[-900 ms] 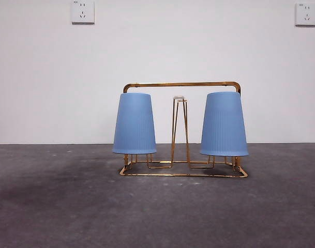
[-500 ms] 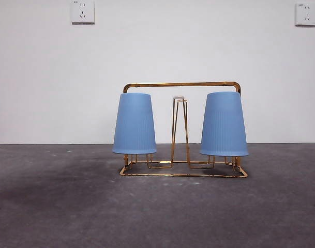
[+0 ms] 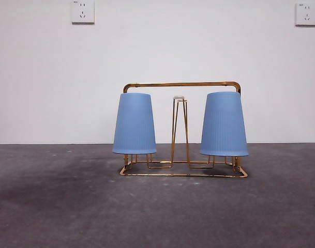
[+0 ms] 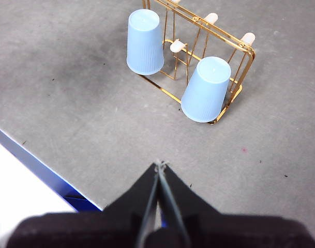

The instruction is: Pick up cup 1,put cup 1 in the cup rack,pick up cup 2,put cup 2 in the cup rack

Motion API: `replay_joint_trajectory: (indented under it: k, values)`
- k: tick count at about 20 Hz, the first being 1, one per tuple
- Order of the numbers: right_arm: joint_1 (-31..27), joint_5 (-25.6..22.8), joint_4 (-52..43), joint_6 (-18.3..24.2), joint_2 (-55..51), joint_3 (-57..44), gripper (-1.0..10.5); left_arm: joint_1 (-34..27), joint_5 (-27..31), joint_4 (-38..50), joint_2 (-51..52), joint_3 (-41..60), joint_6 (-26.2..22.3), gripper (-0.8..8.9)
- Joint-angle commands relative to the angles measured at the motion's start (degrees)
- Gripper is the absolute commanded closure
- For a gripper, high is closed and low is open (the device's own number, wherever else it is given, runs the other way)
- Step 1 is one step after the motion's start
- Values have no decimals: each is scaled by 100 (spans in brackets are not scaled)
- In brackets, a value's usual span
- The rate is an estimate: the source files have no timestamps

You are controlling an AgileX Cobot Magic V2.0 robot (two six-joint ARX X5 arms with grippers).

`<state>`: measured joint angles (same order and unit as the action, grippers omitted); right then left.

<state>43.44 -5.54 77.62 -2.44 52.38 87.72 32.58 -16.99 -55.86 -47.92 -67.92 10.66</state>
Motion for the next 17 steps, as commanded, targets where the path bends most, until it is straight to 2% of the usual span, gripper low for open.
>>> replay_joint_trajectory:
  k: [1,7,9,11,14,15,17]
  values:
    - [4,13,136,-59,0,-31,946,13,9,-229,-17,22,9,817]
    - [4,-4,136,-59,0,-31,946,9,11,-243,-284,22,-44,817]
    - [4,-4,136,-59,2,-31,946,9,52,48,-404,22,-256,817]
    - [4,-4,136,-59,0,-31,946,-13,63,708,-409,26,-793,817]
    - [4,-4,136,-59,2,-31,946,-302,37,2149,-243,35,-1956,817]
    - [4,-4,136,-59,2,-31,946,-507,-72,2575,-131,42,-2208,817]
    - [4,-4,136,-59,0,-31,946,-1056,-664,3169,133,52,-2509,817]
